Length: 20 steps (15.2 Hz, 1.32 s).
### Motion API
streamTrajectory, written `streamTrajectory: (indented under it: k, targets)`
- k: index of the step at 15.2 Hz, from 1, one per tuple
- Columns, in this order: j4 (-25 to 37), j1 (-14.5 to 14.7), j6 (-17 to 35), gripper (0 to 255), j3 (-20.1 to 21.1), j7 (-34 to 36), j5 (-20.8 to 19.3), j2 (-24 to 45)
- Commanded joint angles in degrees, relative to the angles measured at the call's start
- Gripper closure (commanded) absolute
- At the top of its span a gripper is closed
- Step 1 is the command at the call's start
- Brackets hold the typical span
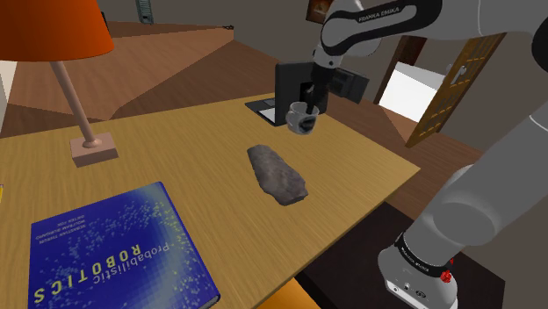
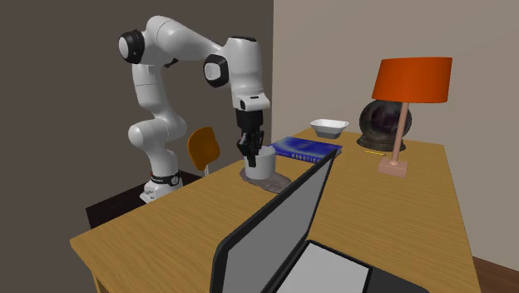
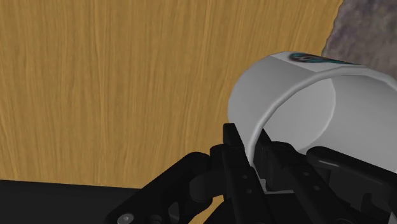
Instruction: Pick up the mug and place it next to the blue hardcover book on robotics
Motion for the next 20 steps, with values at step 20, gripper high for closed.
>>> streamTrajectory:
  k: [20]
  targets:
    - [-3.41,9.25,-2.14,255,14.11,22.51,1.86,-6.65]
